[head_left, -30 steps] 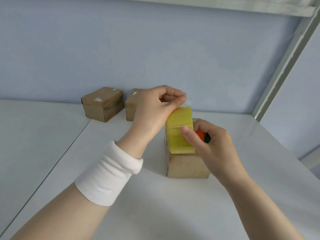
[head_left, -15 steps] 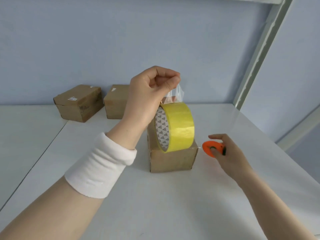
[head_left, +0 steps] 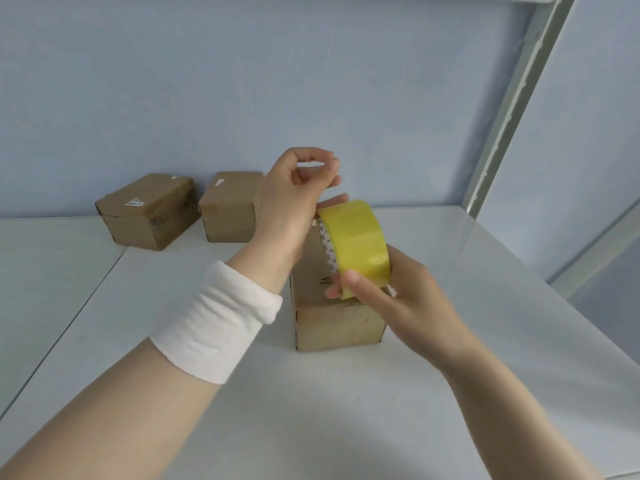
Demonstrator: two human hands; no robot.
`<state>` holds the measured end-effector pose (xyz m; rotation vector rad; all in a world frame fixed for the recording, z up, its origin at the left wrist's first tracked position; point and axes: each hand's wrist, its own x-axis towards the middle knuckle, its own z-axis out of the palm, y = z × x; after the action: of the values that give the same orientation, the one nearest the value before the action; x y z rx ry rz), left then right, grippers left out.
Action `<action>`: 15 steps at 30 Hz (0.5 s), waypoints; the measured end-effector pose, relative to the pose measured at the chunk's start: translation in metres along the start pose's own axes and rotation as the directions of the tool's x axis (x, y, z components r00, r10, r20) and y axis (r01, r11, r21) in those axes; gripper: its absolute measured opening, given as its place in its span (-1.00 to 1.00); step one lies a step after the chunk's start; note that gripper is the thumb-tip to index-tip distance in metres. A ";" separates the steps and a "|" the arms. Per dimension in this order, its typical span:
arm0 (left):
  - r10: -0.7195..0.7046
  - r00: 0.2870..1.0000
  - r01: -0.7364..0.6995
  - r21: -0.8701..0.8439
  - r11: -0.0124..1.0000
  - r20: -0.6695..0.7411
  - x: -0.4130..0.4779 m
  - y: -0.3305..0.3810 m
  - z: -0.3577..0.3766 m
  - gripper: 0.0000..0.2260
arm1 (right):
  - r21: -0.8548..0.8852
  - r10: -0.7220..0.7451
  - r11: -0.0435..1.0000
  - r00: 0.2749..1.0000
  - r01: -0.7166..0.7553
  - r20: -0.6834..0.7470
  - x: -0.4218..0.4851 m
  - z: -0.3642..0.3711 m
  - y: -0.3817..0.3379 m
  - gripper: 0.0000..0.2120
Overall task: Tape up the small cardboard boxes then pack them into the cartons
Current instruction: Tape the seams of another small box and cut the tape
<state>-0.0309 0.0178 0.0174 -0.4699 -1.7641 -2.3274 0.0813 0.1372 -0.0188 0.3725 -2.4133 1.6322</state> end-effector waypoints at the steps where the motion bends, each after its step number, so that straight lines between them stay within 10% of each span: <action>1: 0.001 1.000 -0.002 0.032 0.999 0.006 0.007 -0.002 -0.004 -0.89 | 0.034 0.003 0.999 0.999 -0.002 -0.033 0.007 0.004 -0.006 -0.73; 5: -0.081 0.985 0.029 0.310 0.950 0.153 0.040 -0.014 -0.021 -0.91 | 0.187 0.106 0.981 0.961 -0.059 -0.256 0.035 0.008 -0.018 -0.79; 15: -0.444 0.884 0.295 0.560 0.774 0.147 0.064 -0.071 -0.041 -0.82 | 0.246 0.260 0.949 0.927 -0.195 -0.269 0.060 0.025 0.006 -0.69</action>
<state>-0.1194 0.0014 -0.0338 -0.3777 -2.7363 -1.9094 0.0218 0.1105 -0.0144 -0.1284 -2.1242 1.8983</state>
